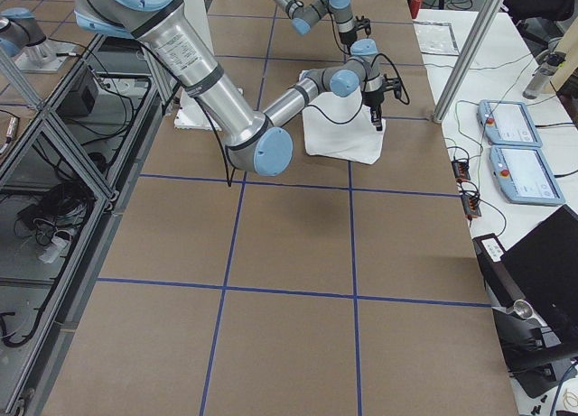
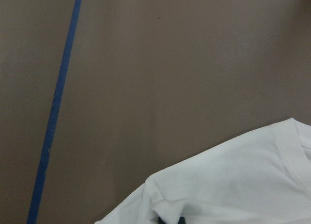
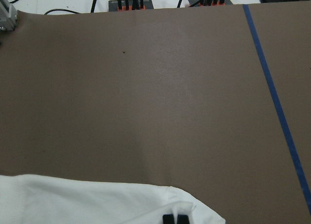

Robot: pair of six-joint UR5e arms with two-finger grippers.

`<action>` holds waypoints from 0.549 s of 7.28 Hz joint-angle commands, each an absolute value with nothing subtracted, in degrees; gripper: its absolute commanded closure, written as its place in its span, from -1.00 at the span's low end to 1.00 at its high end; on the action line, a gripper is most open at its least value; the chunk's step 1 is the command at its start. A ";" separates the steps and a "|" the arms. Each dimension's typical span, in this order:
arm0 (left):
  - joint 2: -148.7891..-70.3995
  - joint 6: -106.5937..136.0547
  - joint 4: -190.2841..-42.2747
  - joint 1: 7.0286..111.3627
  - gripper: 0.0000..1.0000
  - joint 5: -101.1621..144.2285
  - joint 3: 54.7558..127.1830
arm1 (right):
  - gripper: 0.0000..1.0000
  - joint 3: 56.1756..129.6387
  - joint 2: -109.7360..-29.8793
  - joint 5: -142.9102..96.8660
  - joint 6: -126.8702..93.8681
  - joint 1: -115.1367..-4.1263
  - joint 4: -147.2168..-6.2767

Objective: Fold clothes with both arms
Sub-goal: 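Release the hem near the collar and raise both grippers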

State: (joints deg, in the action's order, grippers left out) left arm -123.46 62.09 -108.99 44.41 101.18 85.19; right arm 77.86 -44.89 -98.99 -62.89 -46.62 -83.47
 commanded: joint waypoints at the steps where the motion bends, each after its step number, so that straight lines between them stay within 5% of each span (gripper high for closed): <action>1: -123.57 61.96 -109.86 44.21 1.00 101.25 83.85 | 1.00 76.64 -44.91 -98.96 -62.75 -46.41 -83.14; 2: -123.57 61.96 -109.95 44.21 1.00 101.25 83.93 | 0.91 76.55 -44.83 -98.88 -62.84 -46.41 -83.14; 3: -123.40 61.96 -109.95 44.30 -0.29 101.34 84.11 | -0.98 75.94 -44.82 -98.44 -62.75 -46.06 -82.71; 4: -123.31 60.57 -110.21 44.38 -0.99 101.60 84.89 | -1.00 75.85 -44.74 -98.44 -62.67 -46.05 -82.36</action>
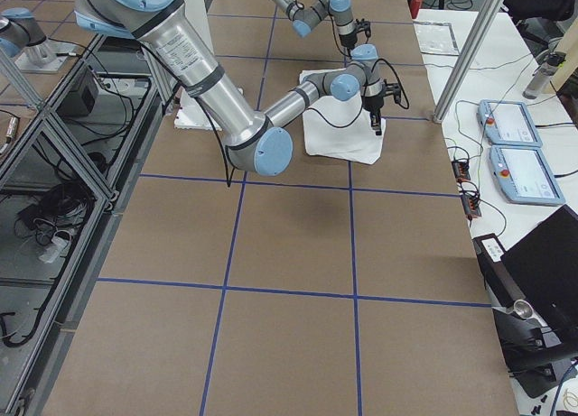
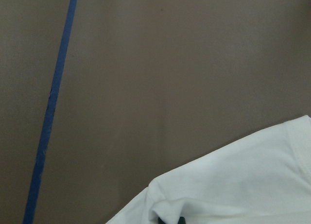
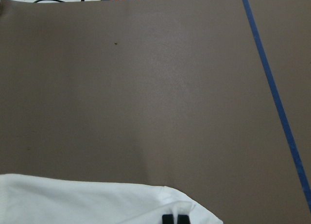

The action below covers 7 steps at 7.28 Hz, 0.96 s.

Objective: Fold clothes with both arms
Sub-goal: 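Release the hem near the collar and raise both grippers, then move the left gripper down to the folded shirt's near side edge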

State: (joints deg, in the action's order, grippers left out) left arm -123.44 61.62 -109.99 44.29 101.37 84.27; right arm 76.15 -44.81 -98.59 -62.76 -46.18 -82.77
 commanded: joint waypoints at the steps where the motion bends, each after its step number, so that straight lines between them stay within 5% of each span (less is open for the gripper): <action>1: -122.61 60.30 -110.82 44.47 -1.00 101.78 87.16 | -1.00 76.11 -44.65 -98.70 -60.49 -46.14 -82.35; 7: -105.14 73.25 -111.53 36.86 -1.00 111.01 110.19 | -1.00 79.45 -47.19 -102.92 -58.62 -46.32 -80.43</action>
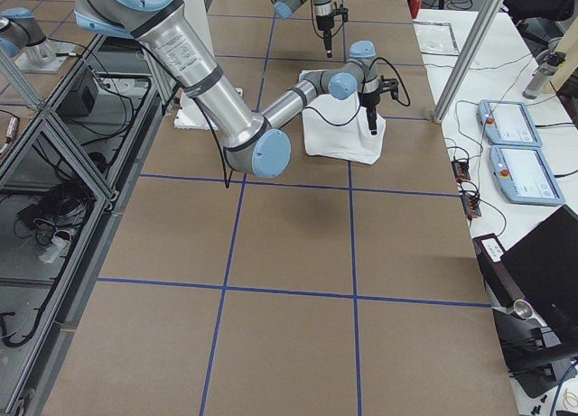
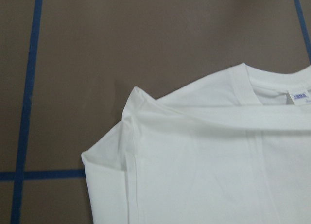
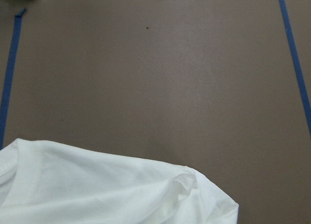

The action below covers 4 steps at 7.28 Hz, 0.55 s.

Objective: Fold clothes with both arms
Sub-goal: 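Move the left gripper down to the folded shirt's near side edge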

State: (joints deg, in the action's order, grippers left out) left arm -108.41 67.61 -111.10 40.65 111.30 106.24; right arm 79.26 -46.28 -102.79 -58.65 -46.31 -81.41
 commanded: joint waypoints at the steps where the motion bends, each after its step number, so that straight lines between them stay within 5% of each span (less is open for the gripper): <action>1: -104.42 77.13 -114.40 33.78 -1.00 108.57 110.30 | -1.00 80.24 -47.37 -103.01 -58.71 -46.32 -79.98; 4: -104.15 82.70 -114.43 26.72 -0.98 100.64 108.12 | -1.00 80.94 -47.72 -103.01 -58.71 -46.32 -79.98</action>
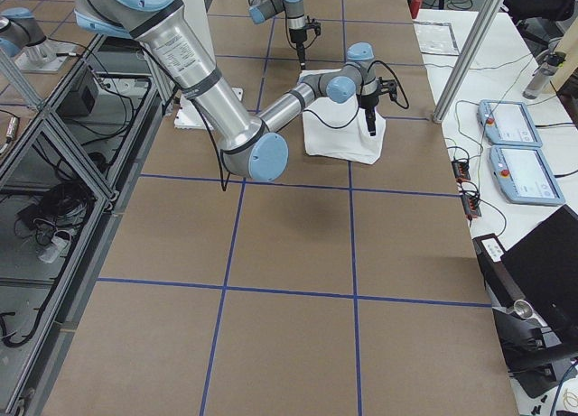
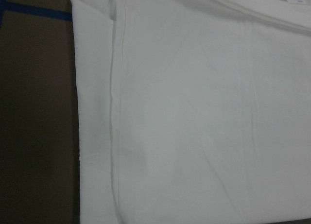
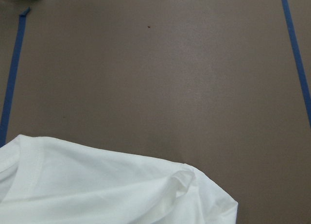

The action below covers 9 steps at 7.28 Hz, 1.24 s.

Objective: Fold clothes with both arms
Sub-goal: 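Move the left gripper down to the folded shirt's near side edge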

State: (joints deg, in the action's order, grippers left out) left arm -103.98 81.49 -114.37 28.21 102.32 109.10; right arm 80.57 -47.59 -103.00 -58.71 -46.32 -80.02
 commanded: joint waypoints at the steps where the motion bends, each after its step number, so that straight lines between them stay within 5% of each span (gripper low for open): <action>1: -104.32 82.79 -114.43 26.63 -0.85 100.63 106.63 | -1.00 80.95 -47.72 -103.01 -58.80 -46.32 -79.89; 7: -107.74 82.71 -114.43 26.28 -0.40 100.63 101.88 | -1.00 82.26 -47.99 -103.01 -58.89 -46.23 -79.98; 9: -107.75 82.71 -114.26 26.37 -0.08 100.63 101.60 | -1.00 82.53 -48.08 -103.18 -58.89 -46.14 -79.98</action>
State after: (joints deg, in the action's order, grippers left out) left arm -107.54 82.70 -114.39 26.33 100.64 101.97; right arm 82.42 -48.02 -103.09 -58.88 -46.18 -79.98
